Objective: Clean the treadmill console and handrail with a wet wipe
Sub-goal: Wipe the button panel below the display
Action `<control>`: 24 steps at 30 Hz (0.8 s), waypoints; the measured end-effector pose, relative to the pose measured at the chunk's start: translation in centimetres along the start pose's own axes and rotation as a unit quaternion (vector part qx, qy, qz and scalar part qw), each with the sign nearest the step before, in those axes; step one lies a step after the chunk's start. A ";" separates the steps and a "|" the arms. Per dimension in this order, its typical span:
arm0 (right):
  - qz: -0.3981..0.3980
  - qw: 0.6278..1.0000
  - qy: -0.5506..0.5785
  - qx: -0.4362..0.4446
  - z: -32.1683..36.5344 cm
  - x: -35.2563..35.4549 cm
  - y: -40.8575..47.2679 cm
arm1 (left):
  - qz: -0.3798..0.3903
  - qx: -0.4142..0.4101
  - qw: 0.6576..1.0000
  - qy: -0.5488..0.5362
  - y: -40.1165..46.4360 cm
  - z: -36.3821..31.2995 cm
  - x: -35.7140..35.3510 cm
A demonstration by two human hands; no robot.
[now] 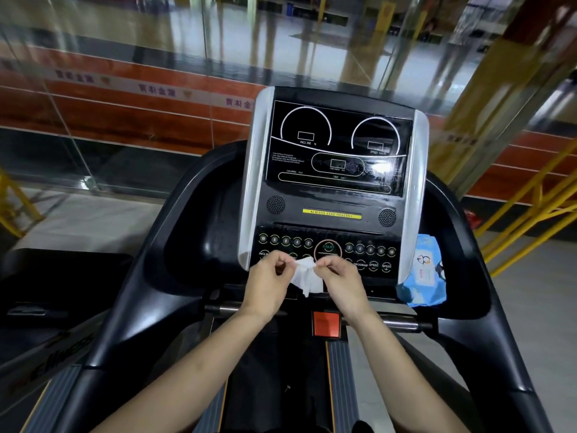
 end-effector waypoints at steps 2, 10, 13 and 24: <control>0.010 1.000 -0.025 0.007 0.1 0.7 0.5 | 0.007 -0.009 1.000 0.012 0.4 0.0 -0.3; 0.015 0.997 0.075 0.007 0.1 2.4 2.5 | 0.010 0.018 0.999 -0.031 2.5 0.9 -1.1; 0.030 0.979 0.199 -0.032 -0.3 2.2 3.2 | 0.012 0.043 0.996 -0.075 3.0 1.1 -1.6; 0.065 0.956 0.278 -0.063 0.5 1.8 5.1 | 0.112 0.011 0.986 -0.124 3.4 -0.6 -2.8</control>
Point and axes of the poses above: each hand's wrist, its own y-axis towards the middle knuckle, its own x-axis out of the back of the hand, z = x × y, the point moved 5 cm from there along y, towards the middle knuckle, and after that the axes turned 10 degrees about -y, right-handed, at the moved point
